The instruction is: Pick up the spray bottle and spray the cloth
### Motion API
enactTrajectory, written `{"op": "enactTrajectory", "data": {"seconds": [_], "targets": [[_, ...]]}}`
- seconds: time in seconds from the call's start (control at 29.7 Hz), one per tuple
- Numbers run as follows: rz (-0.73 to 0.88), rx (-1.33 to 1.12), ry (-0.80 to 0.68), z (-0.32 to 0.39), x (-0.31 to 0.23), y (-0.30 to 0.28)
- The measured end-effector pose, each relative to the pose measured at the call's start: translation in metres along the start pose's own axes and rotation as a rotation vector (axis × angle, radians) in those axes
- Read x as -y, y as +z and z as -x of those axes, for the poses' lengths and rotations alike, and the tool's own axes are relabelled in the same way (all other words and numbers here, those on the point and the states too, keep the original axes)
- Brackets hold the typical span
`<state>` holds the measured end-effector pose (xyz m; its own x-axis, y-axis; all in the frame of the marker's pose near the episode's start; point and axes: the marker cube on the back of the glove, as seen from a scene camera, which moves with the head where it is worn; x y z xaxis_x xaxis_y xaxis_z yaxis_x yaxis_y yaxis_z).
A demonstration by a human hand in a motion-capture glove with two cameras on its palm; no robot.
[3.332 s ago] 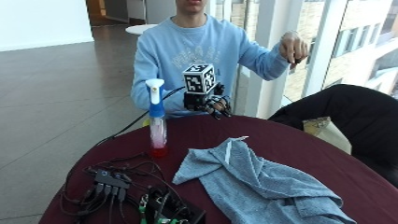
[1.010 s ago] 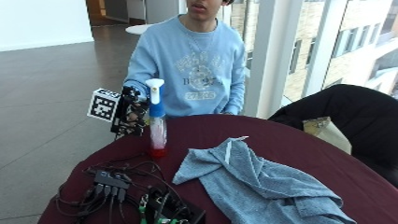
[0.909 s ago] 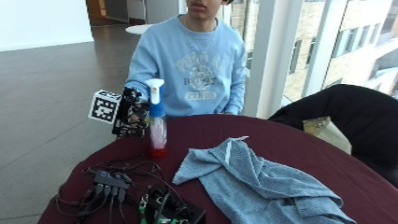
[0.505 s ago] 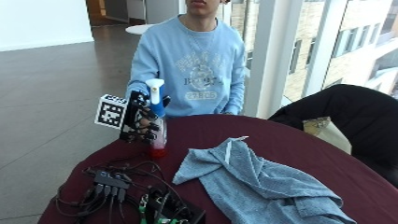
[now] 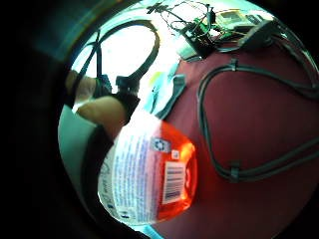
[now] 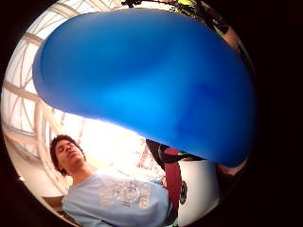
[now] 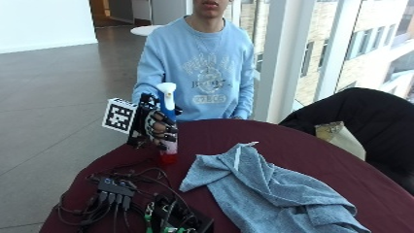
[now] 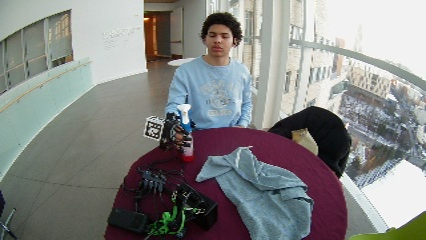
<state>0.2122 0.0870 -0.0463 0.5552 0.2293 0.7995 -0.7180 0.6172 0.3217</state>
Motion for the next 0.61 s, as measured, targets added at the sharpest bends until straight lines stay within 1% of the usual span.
{"op": "enactTrajectory", "data": {"seconds": [0.17,0.24,0.44,0.61], "targets": [[0.15,-0.034,-0.04,0.02,0.026,0.009],[0.214,-0.028,-0.035,0.027,0.037,0.015],[0.413,0.022,0.123,0.051,0.076,0.039],[0.581,-0.042,0.246,0.06,0.097,0.059]]}}
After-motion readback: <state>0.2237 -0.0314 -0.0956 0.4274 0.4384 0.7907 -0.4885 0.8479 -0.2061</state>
